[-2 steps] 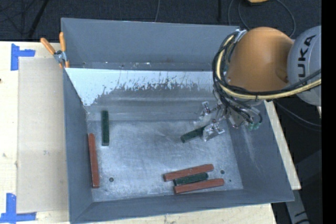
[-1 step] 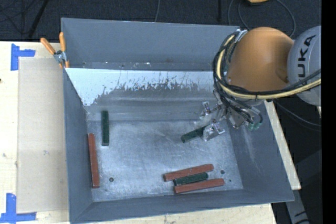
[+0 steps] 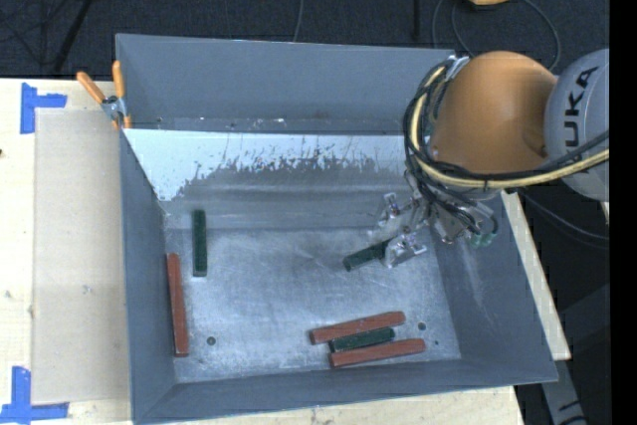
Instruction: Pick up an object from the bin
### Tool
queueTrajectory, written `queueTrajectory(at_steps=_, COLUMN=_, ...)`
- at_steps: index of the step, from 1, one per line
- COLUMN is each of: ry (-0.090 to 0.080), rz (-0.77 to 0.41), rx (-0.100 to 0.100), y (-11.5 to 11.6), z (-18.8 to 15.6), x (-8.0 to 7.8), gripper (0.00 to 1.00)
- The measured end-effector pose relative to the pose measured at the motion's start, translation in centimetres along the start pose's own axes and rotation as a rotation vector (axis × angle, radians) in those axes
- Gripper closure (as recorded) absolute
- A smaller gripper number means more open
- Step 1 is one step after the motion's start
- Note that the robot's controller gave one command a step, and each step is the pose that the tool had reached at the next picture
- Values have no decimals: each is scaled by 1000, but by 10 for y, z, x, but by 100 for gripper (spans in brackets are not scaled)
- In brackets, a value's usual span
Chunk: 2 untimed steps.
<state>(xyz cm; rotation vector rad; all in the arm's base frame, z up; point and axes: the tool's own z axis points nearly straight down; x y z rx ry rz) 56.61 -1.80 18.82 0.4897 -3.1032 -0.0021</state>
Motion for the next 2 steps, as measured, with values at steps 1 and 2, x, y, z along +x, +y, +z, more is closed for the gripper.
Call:
queueTrajectory(at_steps=1, ry=-5, rz=70, rx=3, y=0, z=34, x=-5, gripper=100)
queueTrajectory(at_steps=2, ry=-7, rz=-34, rx=5, y=-46, z=-124, x=0, gripper=100)
